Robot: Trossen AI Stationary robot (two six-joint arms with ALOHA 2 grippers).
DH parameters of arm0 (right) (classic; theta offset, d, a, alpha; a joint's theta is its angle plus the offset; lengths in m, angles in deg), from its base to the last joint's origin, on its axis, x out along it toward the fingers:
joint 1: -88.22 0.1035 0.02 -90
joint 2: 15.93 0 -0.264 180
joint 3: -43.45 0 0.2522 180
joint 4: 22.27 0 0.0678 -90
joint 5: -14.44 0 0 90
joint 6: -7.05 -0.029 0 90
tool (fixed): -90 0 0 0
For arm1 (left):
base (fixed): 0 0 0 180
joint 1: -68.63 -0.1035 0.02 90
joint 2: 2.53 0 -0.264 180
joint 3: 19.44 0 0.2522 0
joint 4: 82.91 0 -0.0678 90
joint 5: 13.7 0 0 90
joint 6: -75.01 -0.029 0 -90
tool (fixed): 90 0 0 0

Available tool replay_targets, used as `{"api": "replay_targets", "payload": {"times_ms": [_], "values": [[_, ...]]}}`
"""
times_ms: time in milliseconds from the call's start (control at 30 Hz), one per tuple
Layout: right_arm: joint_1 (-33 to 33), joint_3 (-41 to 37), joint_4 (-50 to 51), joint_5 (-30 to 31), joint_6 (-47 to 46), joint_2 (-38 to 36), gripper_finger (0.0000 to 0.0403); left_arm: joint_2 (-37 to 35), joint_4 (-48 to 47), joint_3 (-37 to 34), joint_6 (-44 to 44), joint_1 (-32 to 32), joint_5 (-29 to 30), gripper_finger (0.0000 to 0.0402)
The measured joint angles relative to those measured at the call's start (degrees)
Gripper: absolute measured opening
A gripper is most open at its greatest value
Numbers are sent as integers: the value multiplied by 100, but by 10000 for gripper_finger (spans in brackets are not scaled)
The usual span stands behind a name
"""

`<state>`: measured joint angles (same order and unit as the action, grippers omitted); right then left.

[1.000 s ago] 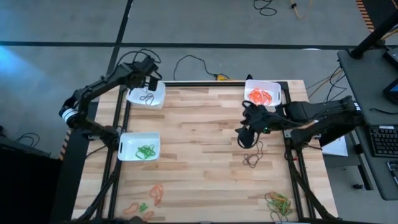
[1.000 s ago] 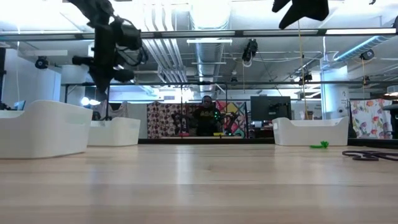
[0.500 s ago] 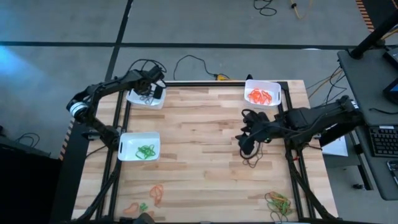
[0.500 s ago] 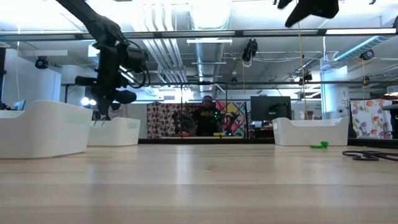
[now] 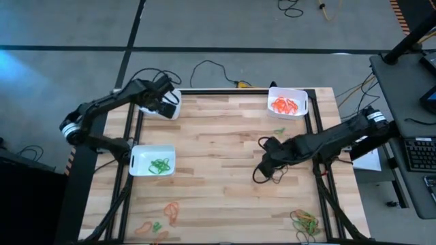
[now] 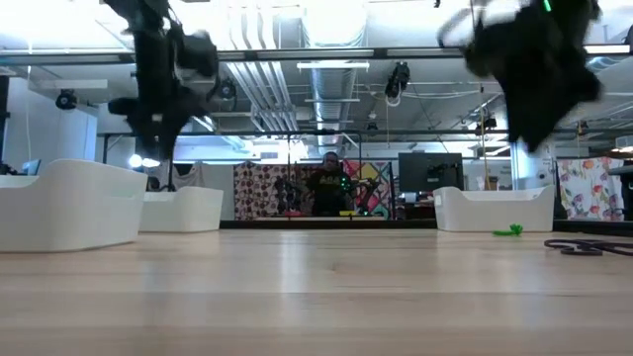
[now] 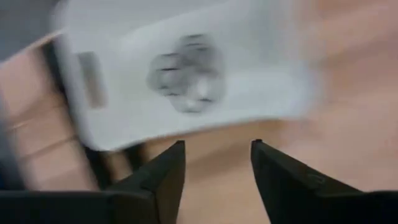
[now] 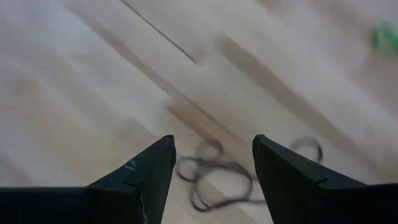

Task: Sort rubber bands into baskets
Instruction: Put the purple rubber band into the top left white bin

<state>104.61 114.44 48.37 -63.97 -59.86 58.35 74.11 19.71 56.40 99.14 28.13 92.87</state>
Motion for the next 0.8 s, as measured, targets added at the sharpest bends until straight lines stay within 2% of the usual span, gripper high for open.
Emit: {"api": "replay_targets", "payload": {"times_ms": [67, 133, 267, 400, 500, 800], "values": [[1, -355, 0, -175, -471, 83, 208, -356, 126, 0, 134, 451, -336, 182], [1, -676, -24, -441, -757, 168, 208, -673, 313, 0, 365, 947, -416, 189], [70, -1034, -757, -707, -1013, 357, 208, -1094, 1021, 0, 642, 1911, -335, 191], [130, -1001, -1362, -734, -1123, 746, 202, -1198, 2066, -51, 214, 2582, 76, 189], [124, -778, -1408, -734, -1334, 1159, 190, -1132, 2564, -63, -374, 2800, 540, 189], [120, -30, -925, -1323, -1676, 2316, 117, -1106, 2367, -106, -1689, 2809, 611, 189]]}}
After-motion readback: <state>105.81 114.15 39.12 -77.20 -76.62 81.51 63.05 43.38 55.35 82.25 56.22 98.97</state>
